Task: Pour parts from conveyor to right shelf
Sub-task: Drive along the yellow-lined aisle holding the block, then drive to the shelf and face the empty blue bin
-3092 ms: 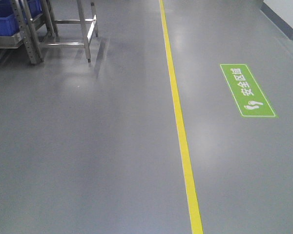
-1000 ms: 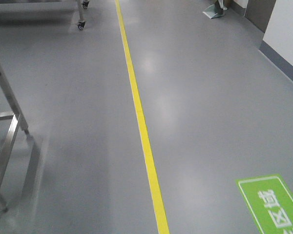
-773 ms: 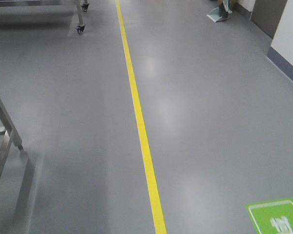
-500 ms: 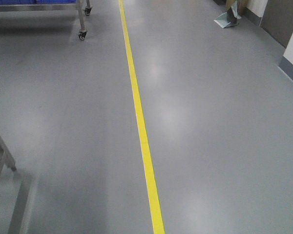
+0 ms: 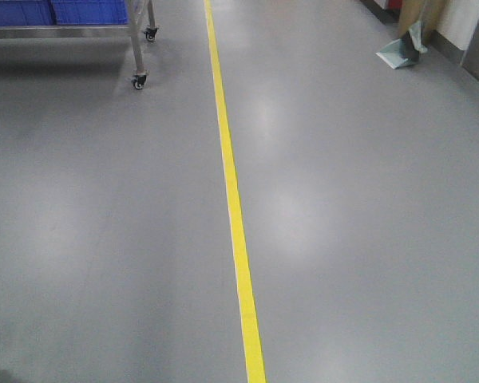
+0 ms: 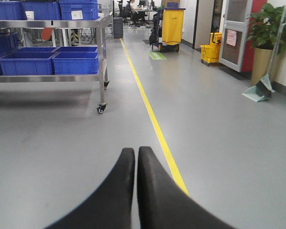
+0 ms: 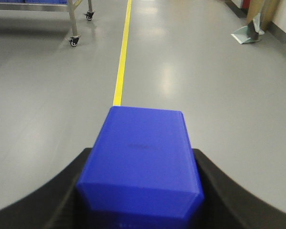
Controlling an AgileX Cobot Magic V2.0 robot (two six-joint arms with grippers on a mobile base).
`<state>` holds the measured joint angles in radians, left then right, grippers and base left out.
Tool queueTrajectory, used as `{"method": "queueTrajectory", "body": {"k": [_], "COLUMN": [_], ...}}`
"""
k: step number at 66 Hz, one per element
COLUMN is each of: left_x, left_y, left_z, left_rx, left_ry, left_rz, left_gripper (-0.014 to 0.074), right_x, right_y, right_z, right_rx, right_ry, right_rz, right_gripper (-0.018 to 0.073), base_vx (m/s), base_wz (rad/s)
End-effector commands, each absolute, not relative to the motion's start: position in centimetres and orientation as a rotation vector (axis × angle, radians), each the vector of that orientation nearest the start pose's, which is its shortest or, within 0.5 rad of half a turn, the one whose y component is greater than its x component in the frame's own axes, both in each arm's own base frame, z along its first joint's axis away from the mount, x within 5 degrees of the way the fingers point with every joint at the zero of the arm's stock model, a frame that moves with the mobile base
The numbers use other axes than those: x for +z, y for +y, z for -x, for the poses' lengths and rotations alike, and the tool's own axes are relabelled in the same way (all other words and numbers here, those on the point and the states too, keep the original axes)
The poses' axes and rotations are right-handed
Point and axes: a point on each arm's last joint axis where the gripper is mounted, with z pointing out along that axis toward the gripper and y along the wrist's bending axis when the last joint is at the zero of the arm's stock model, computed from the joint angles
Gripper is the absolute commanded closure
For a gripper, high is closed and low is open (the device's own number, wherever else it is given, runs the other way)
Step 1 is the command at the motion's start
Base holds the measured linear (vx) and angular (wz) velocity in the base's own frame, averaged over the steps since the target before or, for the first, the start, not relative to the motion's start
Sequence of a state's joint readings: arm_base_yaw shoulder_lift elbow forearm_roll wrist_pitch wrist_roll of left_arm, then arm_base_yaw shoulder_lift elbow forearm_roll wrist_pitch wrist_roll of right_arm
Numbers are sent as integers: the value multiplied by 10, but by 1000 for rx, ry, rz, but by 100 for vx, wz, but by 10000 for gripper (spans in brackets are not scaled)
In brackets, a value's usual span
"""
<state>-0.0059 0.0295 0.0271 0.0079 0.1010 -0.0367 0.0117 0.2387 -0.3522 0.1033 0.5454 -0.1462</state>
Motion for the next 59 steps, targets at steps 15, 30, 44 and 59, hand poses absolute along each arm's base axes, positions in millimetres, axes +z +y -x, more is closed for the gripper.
{"method": "queueTrajectory", "body": {"k": [15, 30, 44, 59], "left_x": [206, 206, 206, 206], "left_y": [0, 0, 0, 0], "left_z": [-61, -61, -61, -61], "left_rx": [-37, -37, -37, -37], "left_ry": [1559, 1559, 1559, 1559], "left_rz": [34, 34, 34, 34], "left_gripper": [603, 603, 603, 603], "right_x": [283, 283, 283, 283], "right_y": [5, 5, 5, 5], "right_z": [-65, -65, -65, -65], "right_rx": [4, 4, 4, 5], "right_ry": [1821, 1821, 1821, 1820], "right_rz": [94, 94, 94, 93], "right_gripper": [564, 564, 564, 564], "base_vx": [80, 80, 78, 76], "base_wz": [14, 14, 12, 9]}}
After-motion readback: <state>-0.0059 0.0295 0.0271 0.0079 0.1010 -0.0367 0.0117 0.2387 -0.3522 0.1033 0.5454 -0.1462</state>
